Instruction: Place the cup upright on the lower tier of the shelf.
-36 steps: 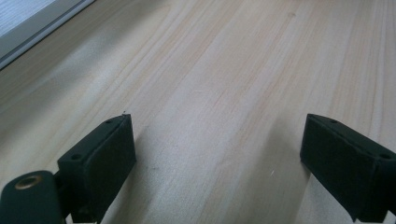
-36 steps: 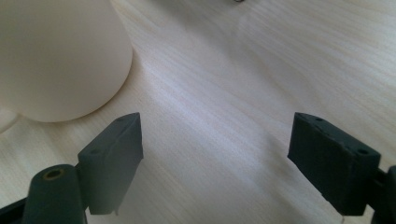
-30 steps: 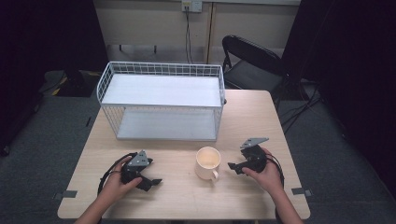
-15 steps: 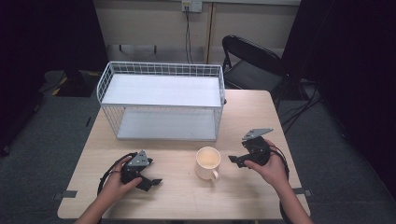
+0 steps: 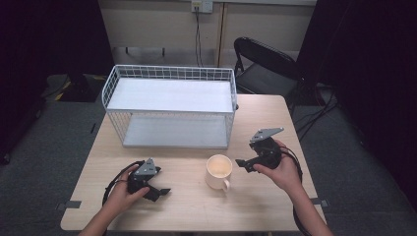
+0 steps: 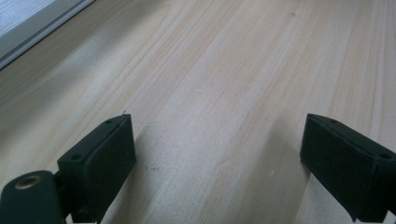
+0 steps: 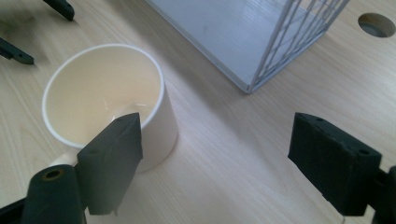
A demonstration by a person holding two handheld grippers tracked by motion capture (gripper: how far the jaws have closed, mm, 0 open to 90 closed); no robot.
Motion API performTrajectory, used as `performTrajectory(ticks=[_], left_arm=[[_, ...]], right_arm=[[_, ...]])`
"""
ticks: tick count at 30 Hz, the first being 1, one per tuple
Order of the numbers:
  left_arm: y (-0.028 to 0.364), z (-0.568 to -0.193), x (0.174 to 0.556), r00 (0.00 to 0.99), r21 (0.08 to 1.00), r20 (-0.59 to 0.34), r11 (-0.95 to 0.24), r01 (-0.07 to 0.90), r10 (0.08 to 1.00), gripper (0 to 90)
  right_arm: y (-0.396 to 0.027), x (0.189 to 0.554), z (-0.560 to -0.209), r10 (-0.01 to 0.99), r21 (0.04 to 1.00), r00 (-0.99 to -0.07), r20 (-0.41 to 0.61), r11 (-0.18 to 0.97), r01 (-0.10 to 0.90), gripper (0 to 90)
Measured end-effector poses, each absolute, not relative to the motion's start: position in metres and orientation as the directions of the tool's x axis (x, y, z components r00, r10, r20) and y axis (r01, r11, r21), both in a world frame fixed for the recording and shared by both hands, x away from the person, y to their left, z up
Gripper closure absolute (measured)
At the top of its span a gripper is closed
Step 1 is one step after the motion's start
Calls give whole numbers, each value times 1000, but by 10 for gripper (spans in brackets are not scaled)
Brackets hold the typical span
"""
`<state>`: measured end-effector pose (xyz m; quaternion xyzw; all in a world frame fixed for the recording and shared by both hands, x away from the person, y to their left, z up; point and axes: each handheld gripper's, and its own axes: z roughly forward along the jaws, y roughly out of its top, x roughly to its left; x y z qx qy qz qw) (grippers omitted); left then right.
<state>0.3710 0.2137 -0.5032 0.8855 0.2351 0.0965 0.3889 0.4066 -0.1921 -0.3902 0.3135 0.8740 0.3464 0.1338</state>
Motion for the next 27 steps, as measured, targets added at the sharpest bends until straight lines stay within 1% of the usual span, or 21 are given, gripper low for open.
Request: performTrajectory(ticks=[11,22,27], left_arm=[[214,-503,371,871,734,-12,-587,341,492,99],[214,-503,371,871,734,-12,-587,341,492,99],[214,-503,371,871,734,-11,-588,341,491,99]], right_arm=[[-168,408,-381,605,700,-796,-18,576,422,162],[-150,413,-391,589,700,-808,2,576,422,160],[-149,416,-399,608,697,-794,6,567,440,135]])
